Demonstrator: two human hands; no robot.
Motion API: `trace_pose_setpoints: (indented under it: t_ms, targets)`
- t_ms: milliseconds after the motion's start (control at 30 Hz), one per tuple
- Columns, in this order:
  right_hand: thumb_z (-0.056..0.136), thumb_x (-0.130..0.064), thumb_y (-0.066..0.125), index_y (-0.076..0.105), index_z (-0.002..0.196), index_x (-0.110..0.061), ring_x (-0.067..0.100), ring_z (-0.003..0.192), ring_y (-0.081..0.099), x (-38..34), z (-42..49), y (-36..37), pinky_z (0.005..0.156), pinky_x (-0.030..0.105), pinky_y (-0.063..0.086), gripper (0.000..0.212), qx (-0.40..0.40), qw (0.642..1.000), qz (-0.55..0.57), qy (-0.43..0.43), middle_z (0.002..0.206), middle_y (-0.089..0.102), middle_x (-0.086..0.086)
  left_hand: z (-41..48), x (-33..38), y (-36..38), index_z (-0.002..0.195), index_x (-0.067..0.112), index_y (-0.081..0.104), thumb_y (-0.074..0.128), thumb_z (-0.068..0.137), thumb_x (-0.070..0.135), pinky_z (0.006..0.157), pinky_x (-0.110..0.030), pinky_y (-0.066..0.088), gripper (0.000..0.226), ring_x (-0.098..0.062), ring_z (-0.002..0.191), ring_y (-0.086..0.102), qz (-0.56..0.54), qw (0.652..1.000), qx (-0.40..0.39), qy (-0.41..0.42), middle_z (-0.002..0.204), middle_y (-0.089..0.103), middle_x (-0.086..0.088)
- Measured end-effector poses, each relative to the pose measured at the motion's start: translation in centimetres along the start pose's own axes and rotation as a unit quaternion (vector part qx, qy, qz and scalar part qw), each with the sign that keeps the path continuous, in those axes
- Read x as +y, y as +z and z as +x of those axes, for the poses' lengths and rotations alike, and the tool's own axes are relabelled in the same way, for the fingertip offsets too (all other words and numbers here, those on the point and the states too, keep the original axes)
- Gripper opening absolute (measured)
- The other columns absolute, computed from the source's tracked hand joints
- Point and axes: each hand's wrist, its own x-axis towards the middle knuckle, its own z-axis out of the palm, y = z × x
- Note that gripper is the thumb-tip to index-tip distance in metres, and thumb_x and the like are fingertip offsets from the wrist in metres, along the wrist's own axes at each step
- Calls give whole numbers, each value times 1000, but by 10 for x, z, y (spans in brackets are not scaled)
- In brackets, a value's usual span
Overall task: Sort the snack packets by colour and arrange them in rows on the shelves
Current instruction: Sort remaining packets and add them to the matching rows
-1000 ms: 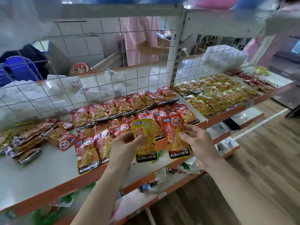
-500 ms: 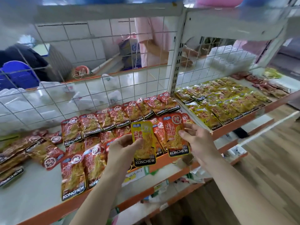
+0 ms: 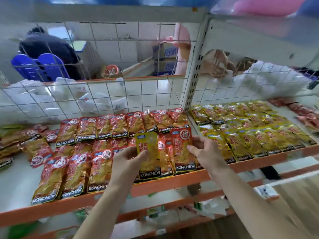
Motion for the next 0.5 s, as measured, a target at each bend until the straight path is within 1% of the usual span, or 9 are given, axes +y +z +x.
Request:
trace_pose_setpoints:
  t_ms: [67, 167, 233, 300, 333, 367, 400, 433, 500]
  targets:
    - [92, -7, 66, 65, 110, -18, 19, 97, 69, 5, 10, -7, 89, 43, 58, 21, -14, 1000, -23, -8, 101, 73, 3, -1, 0, 11, 72, 37, 61, 77, 85, 13, 67, -27, 46, 32, 1, 64, 61, -2, 1000, 23, 2, 66, 68, 15]
    - [92, -11, 68, 63, 121, -15, 14, 95, 69, 10, 21, -13, 85, 37, 60, 30, -40, 996, -77, -33, 101, 72, -1, -1, -3, 23, 81, 35, 64, 78, 85, 17, 69, -27, 47, 22, -7, 78, 62, -8, 999, 50, -4, 85, 69, 8]
    - [92, -11, 68, 62, 121, -16, 10, 93, 68, 13, 26, -13, 79, 28, 60, 30, -59, 993, -95, -46, 99, 71, -4, -1, -6, 28, 94, 26, 70, 78, 84, 20, 73, -27, 49, 14, -8, 78, 61, -16, 998, 63, -15, 90, 70, 5]
    - [92, -11, 69, 61, 120, -17, 5, 89, 66, 16, 30, -13, 72, 18, 55, 30, -67, 989, -118, -61, 96, 69, -8, -1, -9, 32, 105, 17, 73, 79, 84, 21, 77, -31, 49, 23, -4, 73, 61, -14, 997, 75, -29, 89, 70, 5]
    - [91, -12, 69, 61, 121, -17, 3, 87, 65, 17, 31, -12, 69, 15, 54, 31, -66, 987, -128, -67, 95, 68, -9, -2, -10, 34, 105, 16, 73, 79, 83, 20, 77, -30, 48, 23, -1, 70, 61, -9, 996, 81, -32, 86, 70, 6]
    - [91, -12, 69, 61, 122, -17, 3, 85, 65, 19, 32, -11, 66, 14, 52, 32, -65, 986, -135, -70, 94, 68, -8, -2, -11, 35, 105, 15, 73, 79, 83, 20, 76, -28, 47, 23, 0, 71, 62, -6, 996, 88, -35, 85, 71, 7]
    - [91, -11, 69, 60, 123, -15, 5, 85, 65, 21, 32, -9, 65, 12, 51, 34, -63, 985, -143, -75, 94, 68, -7, -3, -13, 36, 105, 16, 73, 80, 83, 20, 78, -27, 47, 23, -4, 78, 65, -2, 995, 95, -37, 87, 72, 6]
    - [91, -11, 69, 60, 125, -14, 7, 85, 65, 22, 31, -8, 65, 11, 51, 36, -61, 983, -152, -82, 96, 68, -5, -4, -14, 37, 105, 17, 74, 80, 83, 21, 79, -26, 48, 24, -9, 85, 67, 3, 994, 99, -37, 90, 74, 5]
    - [91, -12, 70, 58, 130, -13, 11, 89, 66, 23, 30, -6, 72, 15, 53, 41, -61, 979, -165, -100, 98, 70, -1, -5, -17, 39, 99, 22, 75, 80, 83, 22, 76, -23, 48, 17, -14, 90, 69, 14, 994, 104, -33, 90, 76, 5]
